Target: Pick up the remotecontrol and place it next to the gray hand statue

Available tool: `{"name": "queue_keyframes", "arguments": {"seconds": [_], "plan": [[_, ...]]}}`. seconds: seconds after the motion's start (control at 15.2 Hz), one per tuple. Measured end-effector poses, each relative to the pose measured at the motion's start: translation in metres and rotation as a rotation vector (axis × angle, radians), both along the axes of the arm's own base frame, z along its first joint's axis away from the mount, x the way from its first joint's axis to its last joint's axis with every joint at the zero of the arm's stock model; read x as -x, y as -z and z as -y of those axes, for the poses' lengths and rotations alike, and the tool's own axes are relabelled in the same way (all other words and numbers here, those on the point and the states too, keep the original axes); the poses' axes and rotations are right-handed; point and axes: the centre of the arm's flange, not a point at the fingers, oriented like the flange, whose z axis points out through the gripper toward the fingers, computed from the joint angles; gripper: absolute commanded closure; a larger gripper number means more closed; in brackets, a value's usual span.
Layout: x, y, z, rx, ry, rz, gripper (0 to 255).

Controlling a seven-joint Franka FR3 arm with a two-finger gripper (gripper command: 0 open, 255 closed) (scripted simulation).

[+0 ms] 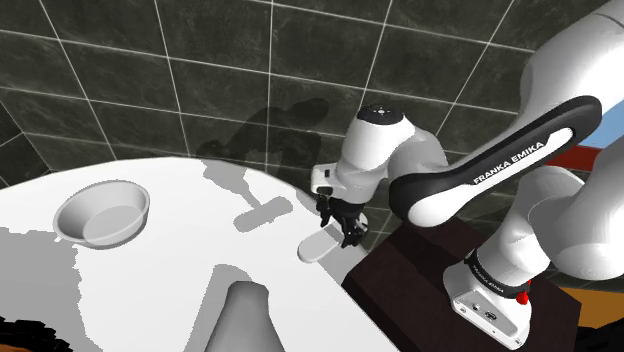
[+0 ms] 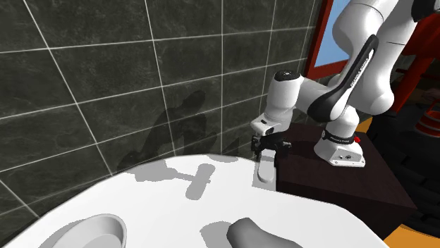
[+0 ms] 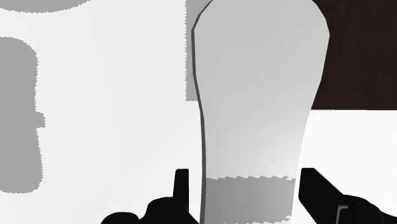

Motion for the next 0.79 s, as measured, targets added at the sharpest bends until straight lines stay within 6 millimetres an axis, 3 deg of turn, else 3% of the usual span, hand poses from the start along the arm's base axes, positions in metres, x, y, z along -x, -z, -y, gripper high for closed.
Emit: {"name": "queue_keyframes", "arguments": {"seconds": [0.79], "plan": [[0.000, 0.063, 0.000, 0.000, 0.000, 0.000, 255]]}}
